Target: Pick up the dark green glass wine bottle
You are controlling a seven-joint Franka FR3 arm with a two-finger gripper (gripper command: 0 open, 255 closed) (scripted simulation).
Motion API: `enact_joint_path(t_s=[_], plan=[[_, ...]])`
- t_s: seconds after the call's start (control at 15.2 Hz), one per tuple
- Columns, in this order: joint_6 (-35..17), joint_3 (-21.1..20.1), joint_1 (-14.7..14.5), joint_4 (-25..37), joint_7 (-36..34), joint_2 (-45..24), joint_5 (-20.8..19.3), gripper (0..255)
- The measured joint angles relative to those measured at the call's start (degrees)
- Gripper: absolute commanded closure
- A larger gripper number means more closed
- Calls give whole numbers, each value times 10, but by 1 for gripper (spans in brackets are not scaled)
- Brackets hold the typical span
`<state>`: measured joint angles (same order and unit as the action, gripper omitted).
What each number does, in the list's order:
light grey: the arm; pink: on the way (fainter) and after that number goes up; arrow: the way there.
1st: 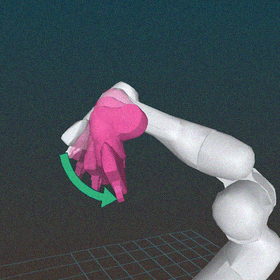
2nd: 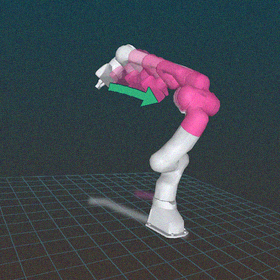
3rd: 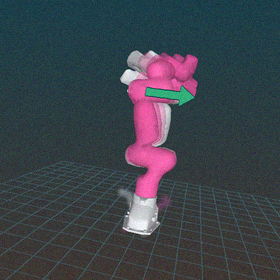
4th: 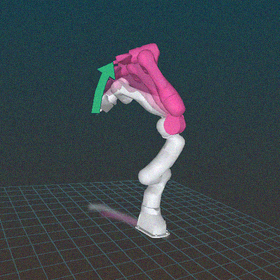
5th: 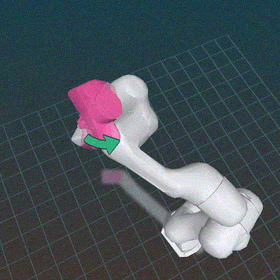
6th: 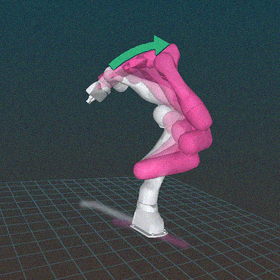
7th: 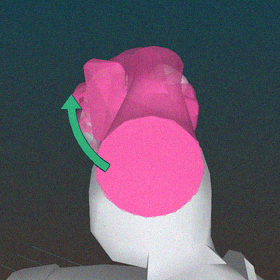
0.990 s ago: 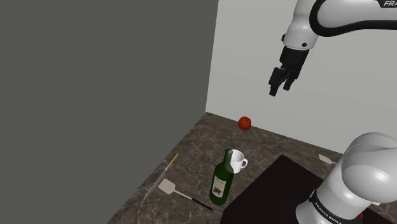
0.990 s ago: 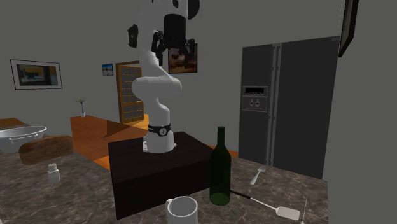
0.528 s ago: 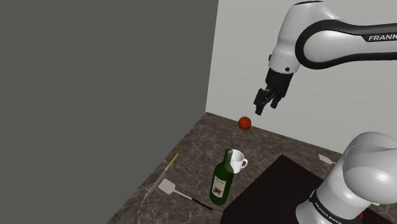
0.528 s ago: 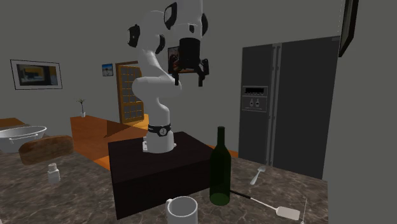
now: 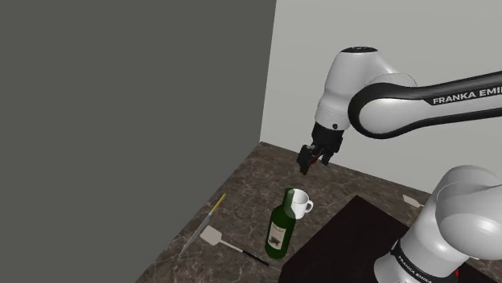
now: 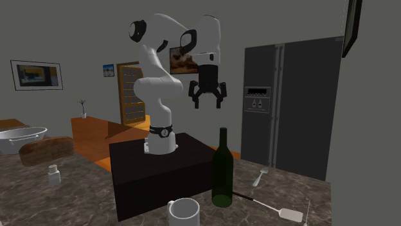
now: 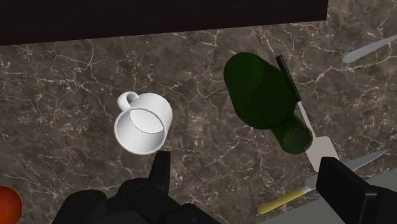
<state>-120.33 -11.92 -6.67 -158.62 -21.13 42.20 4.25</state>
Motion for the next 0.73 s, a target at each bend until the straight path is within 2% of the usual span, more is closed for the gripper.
enact_joint_path(t_s=[0.46,0.73], plan=[[-146,-77,-13,-17,-85,-119,22,0],[-197,-94,-9,-29,-102,-157,20,0]])
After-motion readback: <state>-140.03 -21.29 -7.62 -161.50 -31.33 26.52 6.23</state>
